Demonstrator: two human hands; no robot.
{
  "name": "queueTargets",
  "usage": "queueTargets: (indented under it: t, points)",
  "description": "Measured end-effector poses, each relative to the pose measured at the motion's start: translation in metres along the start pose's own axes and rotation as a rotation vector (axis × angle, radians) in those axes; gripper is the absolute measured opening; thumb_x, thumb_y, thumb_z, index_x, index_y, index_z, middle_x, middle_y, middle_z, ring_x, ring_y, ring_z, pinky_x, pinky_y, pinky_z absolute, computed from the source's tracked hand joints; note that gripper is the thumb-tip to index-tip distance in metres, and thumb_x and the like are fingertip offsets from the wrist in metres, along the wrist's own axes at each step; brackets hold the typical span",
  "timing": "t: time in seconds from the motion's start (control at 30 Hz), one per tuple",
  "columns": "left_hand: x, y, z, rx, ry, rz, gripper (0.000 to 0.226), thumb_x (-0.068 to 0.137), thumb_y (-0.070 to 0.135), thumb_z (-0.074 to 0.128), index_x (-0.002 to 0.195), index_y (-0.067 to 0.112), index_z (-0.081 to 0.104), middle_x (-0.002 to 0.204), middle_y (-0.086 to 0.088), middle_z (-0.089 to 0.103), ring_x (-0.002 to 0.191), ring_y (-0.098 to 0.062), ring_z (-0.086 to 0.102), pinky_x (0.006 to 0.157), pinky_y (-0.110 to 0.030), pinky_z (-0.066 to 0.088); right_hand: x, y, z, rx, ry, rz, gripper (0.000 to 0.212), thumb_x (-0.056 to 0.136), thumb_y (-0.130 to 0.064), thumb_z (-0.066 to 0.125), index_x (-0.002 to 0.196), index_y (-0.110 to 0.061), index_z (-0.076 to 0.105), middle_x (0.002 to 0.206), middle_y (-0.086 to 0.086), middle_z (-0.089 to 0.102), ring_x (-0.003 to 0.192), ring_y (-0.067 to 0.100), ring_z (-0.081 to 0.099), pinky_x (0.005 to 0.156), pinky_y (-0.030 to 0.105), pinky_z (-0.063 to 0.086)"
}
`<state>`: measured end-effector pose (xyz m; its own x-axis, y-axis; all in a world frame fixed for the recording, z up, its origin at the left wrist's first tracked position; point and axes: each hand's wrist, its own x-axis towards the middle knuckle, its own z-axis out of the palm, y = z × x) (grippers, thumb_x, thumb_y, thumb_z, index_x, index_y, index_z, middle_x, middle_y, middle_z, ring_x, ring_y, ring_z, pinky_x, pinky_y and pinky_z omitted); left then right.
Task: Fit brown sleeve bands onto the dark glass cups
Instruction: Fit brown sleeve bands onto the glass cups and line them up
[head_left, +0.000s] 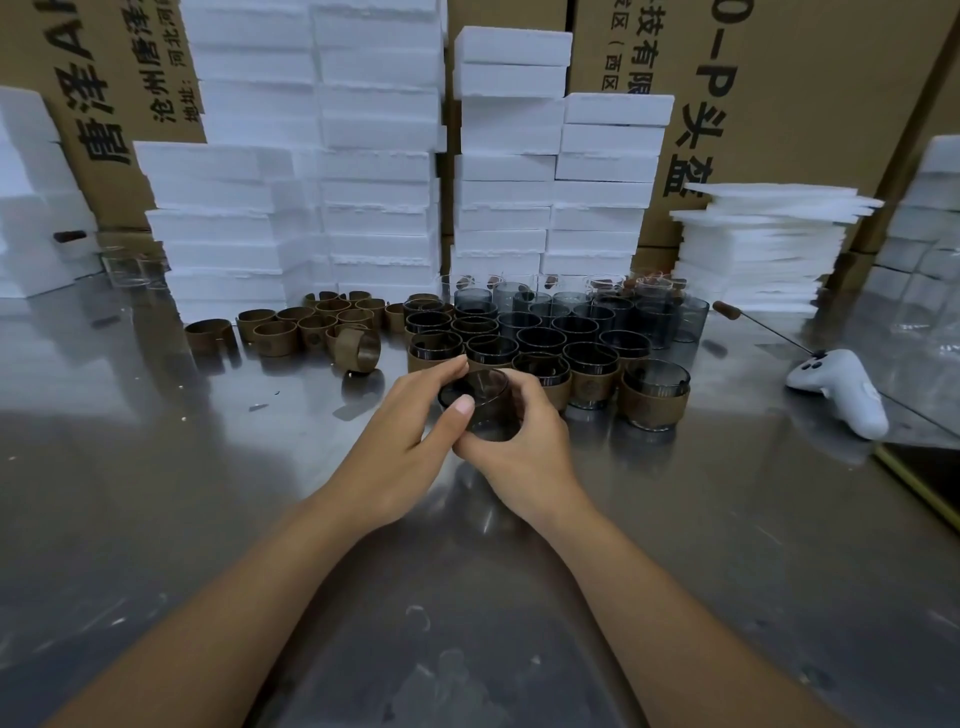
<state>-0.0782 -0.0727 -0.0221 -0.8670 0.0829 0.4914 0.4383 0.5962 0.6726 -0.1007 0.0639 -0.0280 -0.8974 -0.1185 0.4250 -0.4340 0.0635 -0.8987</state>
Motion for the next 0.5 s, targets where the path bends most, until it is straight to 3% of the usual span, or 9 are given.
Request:
queueTargets:
  t: [0.2, 0.33, 0.5]
  points:
    - [-0.001, 0.002, 0.005, 0.040, -0.014, 0.051, 0.057, 0.092, 0.059, 0.034, 0.142, 0.032, 0.037, 0.141, 0.011, 0.042, 0.134, 0.002, 0.030, 0.111, -0.022, 0.027, 0.000, -0.003, -0.001, -0.044, -0.066, -0.043, 0.051, 0.070, -0.013, 0.078, 0.108, -0.040, 0.058, 0.111, -0.010, 0.066, 0.101, -0.001, 0.061, 0.082, 0.012, 0.047]
    - [-0.002, 0.007, 0.008, 0.053, -0.032, 0.109, 0.062, 0.087, 0.062, 0.031, 0.141, 0.034, 0.038, 0.141, 0.012, 0.040, 0.135, 0.001, 0.030, 0.107, -0.015, 0.028, 0.001, -0.002, -0.001, -0.074, -0.066, -0.057, 0.050, 0.073, -0.010, 0.078, 0.106, -0.040, 0.055, 0.105, -0.016, 0.065, 0.097, -0.008, 0.059, 0.078, 0.006, 0.045]
    - [-0.004, 0.017, 0.008, 0.021, 0.024, 0.199, 0.039, 0.091, 0.049, 0.038, 0.127, 0.038, 0.048, 0.124, 0.021, 0.051, 0.125, 0.002, 0.042, 0.100, -0.010, 0.032, 0.004, 0.004, 0.000, -0.044, 0.004, -0.024, 0.047, 0.072, -0.008, 0.079, 0.096, -0.040, 0.054, 0.097, -0.017, 0.065, 0.088, -0.011, 0.060, 0.074, 0.005, 0.044]
